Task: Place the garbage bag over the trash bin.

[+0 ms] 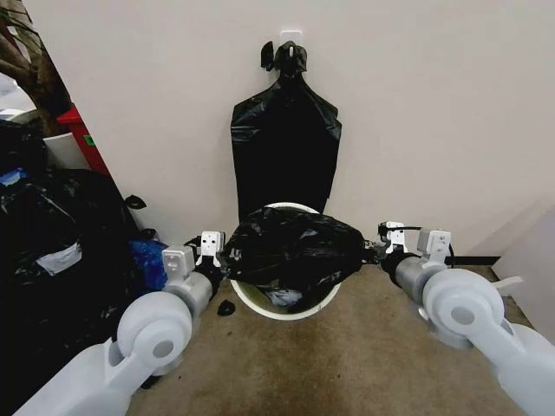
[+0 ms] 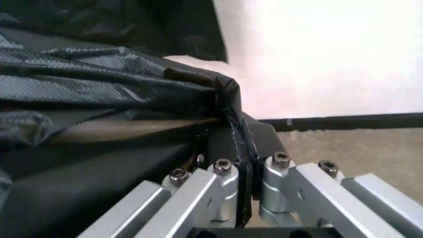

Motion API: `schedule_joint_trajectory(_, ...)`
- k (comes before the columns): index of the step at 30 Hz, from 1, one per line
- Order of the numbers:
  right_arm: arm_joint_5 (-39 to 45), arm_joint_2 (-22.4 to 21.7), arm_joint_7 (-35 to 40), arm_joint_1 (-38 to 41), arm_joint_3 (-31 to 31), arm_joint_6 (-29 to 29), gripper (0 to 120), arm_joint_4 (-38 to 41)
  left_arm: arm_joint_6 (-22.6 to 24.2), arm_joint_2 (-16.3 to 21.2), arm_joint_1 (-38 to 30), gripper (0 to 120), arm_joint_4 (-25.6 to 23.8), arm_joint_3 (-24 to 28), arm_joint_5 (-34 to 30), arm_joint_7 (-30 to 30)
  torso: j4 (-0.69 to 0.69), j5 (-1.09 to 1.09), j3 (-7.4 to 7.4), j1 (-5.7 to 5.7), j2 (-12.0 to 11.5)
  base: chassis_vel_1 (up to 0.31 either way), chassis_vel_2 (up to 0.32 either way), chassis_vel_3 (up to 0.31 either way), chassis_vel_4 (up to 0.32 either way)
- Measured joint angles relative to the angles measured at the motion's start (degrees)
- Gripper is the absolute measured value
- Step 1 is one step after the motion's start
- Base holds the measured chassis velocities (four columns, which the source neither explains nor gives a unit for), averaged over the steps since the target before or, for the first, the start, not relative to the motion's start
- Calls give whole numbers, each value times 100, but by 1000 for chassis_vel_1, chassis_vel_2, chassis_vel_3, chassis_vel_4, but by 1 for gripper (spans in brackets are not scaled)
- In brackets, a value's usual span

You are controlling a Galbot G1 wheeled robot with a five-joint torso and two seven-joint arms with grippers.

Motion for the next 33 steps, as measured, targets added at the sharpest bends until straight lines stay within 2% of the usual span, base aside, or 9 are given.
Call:
schedule_joint_trajectory(3,-149,-87,-1042,-112,269,-92,0,-346,-61,21,109,2,-86,-28,20,116,0,0,0,0,0,0,0,0,0)
schedule_joint_trajectory(7,-1036,-231,-2880,-427,673,-174,0,-740,-159,13,151,2,-114,-30,19,219,-1,-1,0,0,0,0,0,0,0)
schedule_joint_trajectory(13,-1803,-287,-4069,-803,962,-108,0,-958,-287,-20,152,2,-89,-30,-11,283,-2,0,0,0,0,0,0,0,0)
schedule_joint_trajectory(18,-1872,-290,-4033,-883,1025,-31,0,-854,-304,-73,92,2,7,-15,-31,274,-1,0,0,0,0,0,0,0,0)
schedule_joint_trajectory(24,-1822,-399,-3548,-941,1179,50,23,-590,-376,-217,65,2,305,-27,-35,192,-1,-1,0,0,0,0,0,0,0)
schedule_joint_trajectory(28,-1729,-436,-3214,-973,1211,105,33,-451,-428,-310,110,2,458,-47,-79,111,-1,-2,0,0,0,0,0,0,0)
schedule_joint_trajectory(29,-1704,-453,-3020,-1009,1262,137,42,-342,-485,-372,144,2,568,-54,-95,46,2,-1,0,0,0,0,0,0,0)
schedule_joint_trajectory(31,-1690,-455,-2922,-1045,1299,144,45,-274,-512,-390,148,2,616,-56,-95,27,1,-1,0,0,0,0,0,0,0)
schedule_joint_trajectory(33,-1535,-443,-2402,-1163,1423,152,55,42,-615,-420,148,2,718,-57,-91,-25,-1,-1,0,0,0,0,0,0,0)
